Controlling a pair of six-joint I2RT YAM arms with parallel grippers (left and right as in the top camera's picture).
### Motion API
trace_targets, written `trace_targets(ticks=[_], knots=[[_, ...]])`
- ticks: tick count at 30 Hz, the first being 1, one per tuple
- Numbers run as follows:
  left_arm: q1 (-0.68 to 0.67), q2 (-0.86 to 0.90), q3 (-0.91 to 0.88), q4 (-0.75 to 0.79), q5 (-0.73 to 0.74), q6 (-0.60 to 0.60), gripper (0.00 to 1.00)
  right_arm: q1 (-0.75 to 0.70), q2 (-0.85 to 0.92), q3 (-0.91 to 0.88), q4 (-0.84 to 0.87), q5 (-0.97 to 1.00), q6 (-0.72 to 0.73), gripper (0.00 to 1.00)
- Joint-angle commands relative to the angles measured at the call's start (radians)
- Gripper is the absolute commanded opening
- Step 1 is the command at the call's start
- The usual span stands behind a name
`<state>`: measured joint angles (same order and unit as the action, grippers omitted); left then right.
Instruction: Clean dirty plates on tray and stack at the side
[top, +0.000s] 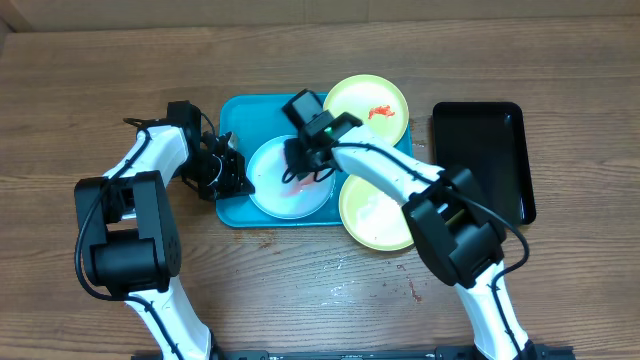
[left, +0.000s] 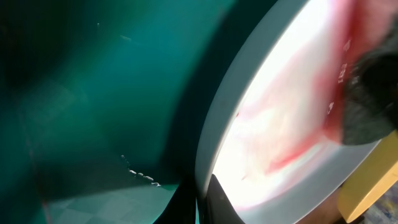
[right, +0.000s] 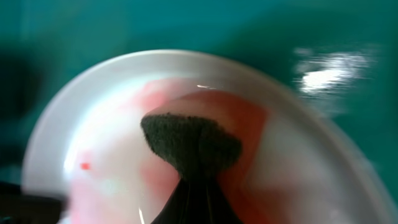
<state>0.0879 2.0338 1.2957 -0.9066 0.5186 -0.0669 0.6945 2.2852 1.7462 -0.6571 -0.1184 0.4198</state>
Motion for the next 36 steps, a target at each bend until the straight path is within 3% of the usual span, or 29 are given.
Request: trace_targets(ticks=[1, 10, 17, 25, 36], knots=[[-0.008, 0.006, 0.003, -0.001, 0.055, 0.034, 0.04, 0.078, 0.085, 0.009, 0.027, -0.152, -0.004, 0.04], [-0.008, 0.006, 0.003, -0.005, 0.055, 0.034, 0.04, 0.113, 0.100, 0.014, 0.054, -0.223, 0.003, 0.04], [-0.008, 0.006, 0.003, -0.003, 0.055, 0.034, 0.04, 0.113, 0.100, 0.015, -0.024, -0.331, -0.036, 0.04], [-0.008, 0.006, 0.003, 0.002, 0.055, 0.034, 0.04, 0.077, 0.100, 0.017, -0.192, -0.298, -0.140, 0.04], [-0.008, 0.006, 0.003, -0.003, 0.055, 0.034, 0.04, -0.077, 0.100, 0.127, -0.330, -0.188, -0.139, 0.04]])
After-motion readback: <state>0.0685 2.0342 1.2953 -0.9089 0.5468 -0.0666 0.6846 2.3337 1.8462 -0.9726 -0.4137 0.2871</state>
